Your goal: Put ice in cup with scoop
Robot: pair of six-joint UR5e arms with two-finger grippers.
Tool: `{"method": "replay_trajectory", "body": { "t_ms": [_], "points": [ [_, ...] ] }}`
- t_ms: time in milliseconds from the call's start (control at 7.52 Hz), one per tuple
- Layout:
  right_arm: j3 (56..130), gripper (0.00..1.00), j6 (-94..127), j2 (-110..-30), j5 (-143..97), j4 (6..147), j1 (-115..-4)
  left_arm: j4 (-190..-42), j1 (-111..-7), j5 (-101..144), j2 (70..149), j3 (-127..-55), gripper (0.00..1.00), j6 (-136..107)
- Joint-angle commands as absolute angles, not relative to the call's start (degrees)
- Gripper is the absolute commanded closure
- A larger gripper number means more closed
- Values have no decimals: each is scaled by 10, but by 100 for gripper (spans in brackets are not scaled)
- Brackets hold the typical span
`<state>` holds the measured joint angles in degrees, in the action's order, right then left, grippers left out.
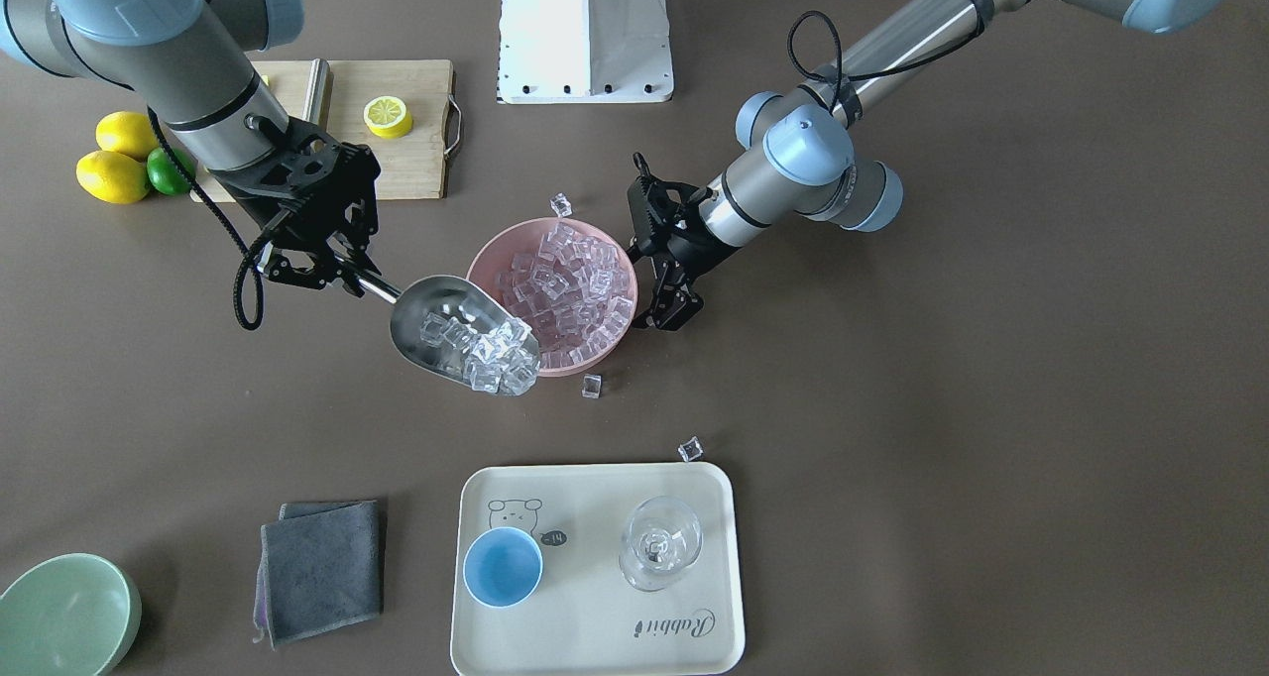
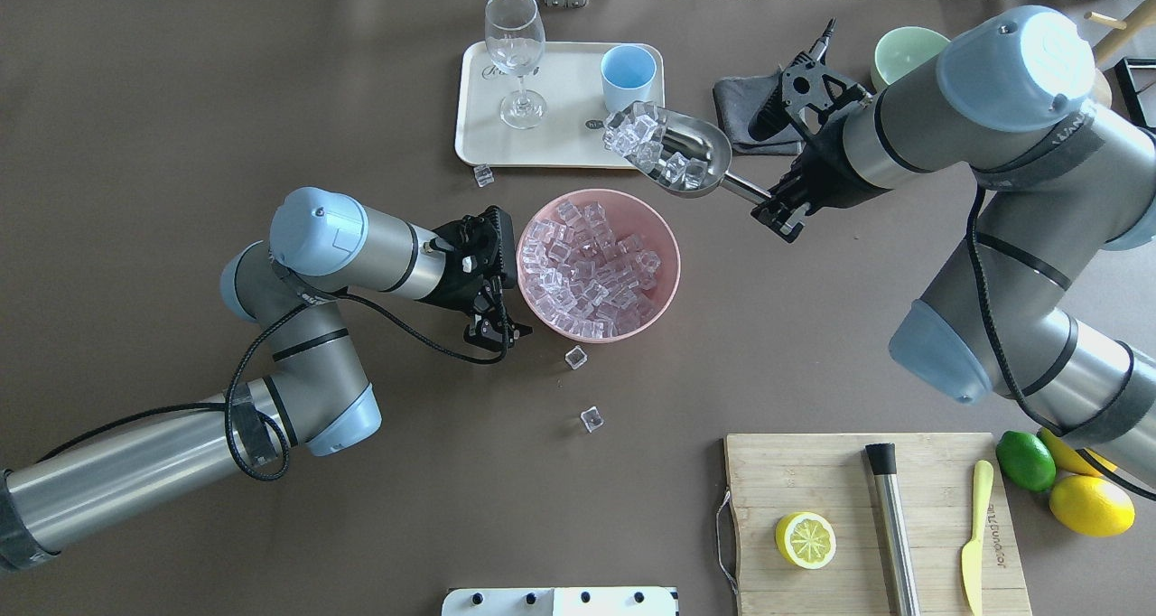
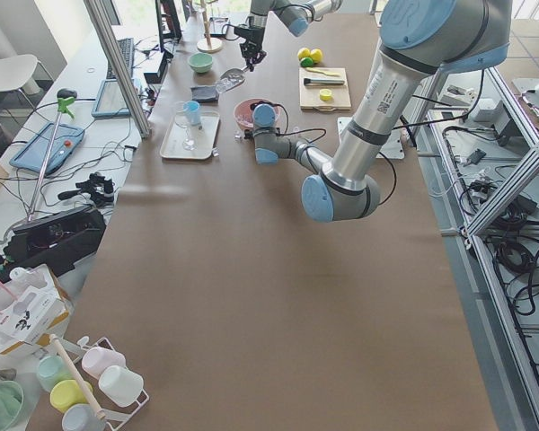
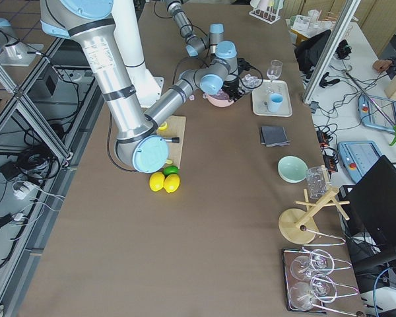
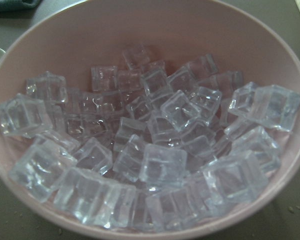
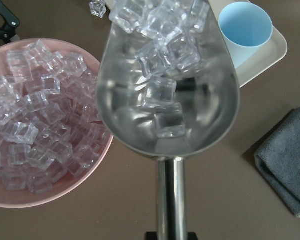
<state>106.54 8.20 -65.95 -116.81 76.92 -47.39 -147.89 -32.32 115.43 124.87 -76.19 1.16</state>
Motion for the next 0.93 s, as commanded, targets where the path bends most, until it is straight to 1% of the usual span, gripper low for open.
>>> {"method": "replay_trajectory", "body": {
  "t_ms": [0, 266, 532, 798],
  "points": [
    [985, 100, 96, -607, -1169, 772, -510, -1468, -329, 1164, 1220, -808, 2, 13],
    [903, 100, 97, -560, -1170, 773, -534, -1407, -357, 1215, 1218, -846, 2, 13],
    [848, 100, 84, -519, -1180, 794, -536, -1356, -366, 1229, 1167, -921, 2, 12],
    [843, 100, 15, -485, -1208, 893, -536, -1300, -390, 1230, 1163, -954, 2, 4]
  ]
}}
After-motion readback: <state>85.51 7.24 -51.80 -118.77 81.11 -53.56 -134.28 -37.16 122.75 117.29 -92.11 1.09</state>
